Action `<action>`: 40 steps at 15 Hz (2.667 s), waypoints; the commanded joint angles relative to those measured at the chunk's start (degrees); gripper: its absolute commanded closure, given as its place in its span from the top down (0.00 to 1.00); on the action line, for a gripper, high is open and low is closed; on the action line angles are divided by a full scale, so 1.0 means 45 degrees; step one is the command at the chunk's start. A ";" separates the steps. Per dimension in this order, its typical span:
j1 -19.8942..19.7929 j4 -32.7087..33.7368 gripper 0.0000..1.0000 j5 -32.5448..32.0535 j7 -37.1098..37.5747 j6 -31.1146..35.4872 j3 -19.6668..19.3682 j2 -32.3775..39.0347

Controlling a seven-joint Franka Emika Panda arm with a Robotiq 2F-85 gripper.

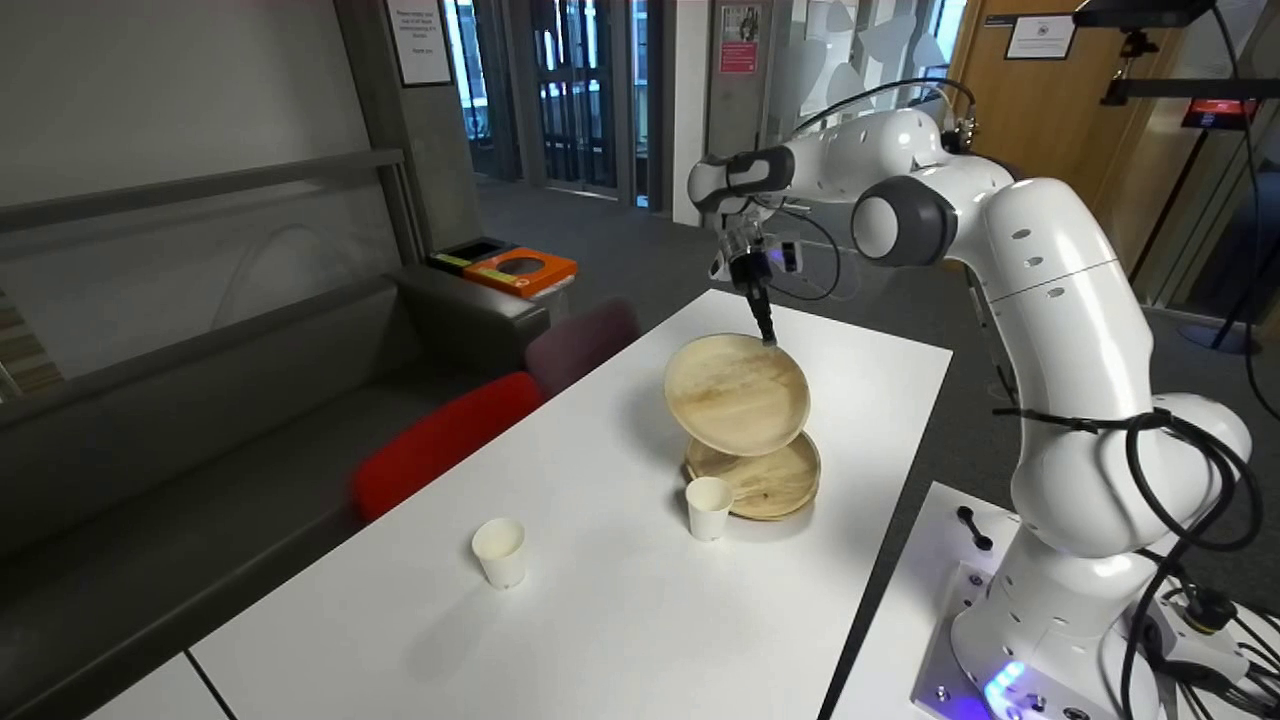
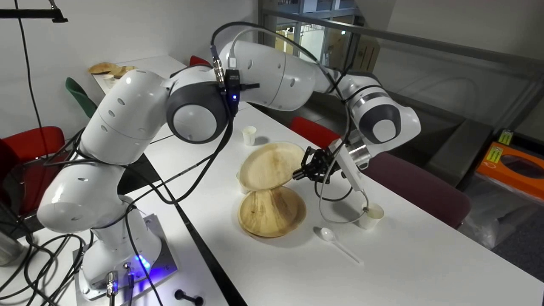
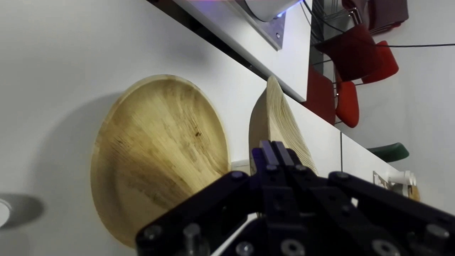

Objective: Pick up one brown paper plate and put it in front of the red chair on the table

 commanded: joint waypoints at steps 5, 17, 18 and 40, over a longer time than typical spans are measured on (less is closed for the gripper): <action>-0.0095 0.2929 0.01 0.3029 0.3786 -0.2349 0.0451 0.0815; 0.0806 0.5896 0.01 0.6809 1.2327 0.0133 0.1092 0.4143; 0.0992 0.5820 0.01 0.6647 1.2326 0.0637 0.1006 0.4287; 0.2014 0.6418 0.01 0.6415 1.3159 0.3850 0.0447 0.7068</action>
